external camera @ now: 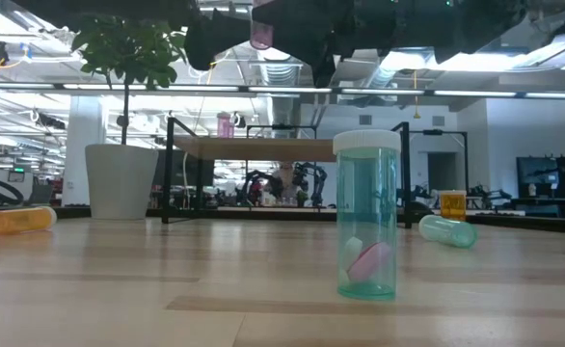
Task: Pick and place medicine bottles onto shelf by color
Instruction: Put the pink pill bottle aligned with the other pink pill bottles on the shelf
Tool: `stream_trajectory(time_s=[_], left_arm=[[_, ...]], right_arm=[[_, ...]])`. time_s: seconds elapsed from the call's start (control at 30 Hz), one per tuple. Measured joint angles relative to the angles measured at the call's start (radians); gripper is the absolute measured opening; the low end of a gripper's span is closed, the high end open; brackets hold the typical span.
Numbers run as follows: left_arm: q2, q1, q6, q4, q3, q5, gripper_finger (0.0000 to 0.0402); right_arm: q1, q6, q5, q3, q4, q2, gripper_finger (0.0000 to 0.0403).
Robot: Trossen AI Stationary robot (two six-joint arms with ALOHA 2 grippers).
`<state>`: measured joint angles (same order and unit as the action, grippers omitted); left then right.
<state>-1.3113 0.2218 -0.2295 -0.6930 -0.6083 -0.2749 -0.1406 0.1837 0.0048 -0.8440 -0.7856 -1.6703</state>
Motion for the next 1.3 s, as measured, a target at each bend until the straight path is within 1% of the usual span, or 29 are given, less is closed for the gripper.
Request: stream_trajectory(time_s=[0.13, 0.57, 0.8, 1.1, 1.2, 1.3], left_arm=[[0.000, 0.000, 0.000, 0.000, 0.000, 0.009, 0.0306], [0.000, 0.000, 0.011, 0.005, 0.000, 0.018, 0.0193], [0.000, 0.000, 0.012, 0.005, 0.000, 0.021, 0.0146], [0.000, 0.000, 0.011, 0.004, 0.000, 0.036, 0.0098], [0.000, 0.000, 0.011, 0.004, 0.000, 0.036, 0.0092], [0.003, 0.000, 0.017, 0.009, 0.000, 0.035, 0.0093]], right_arm=[[0.000, 0.000, 0.000, 0.000, 0.000, 0.000, 0.0128], [0.000, 0.002, 0.000, 0.000, 0.000, 0.000, 0.0128], [0.000, 0.002, 0.001, 0.000, 0.000, 0.000, 0.0127], [-0.001, 0.002, 0.001, 0.000, 0.000, 0.000, 0.0130], [-0.003, 0.001, 0.001, 0.000, 0.000, 0.000, 0.0142], [-0.003, 0.000, 0.000, 0.000, 0.006, 0.000, 0.0164]])
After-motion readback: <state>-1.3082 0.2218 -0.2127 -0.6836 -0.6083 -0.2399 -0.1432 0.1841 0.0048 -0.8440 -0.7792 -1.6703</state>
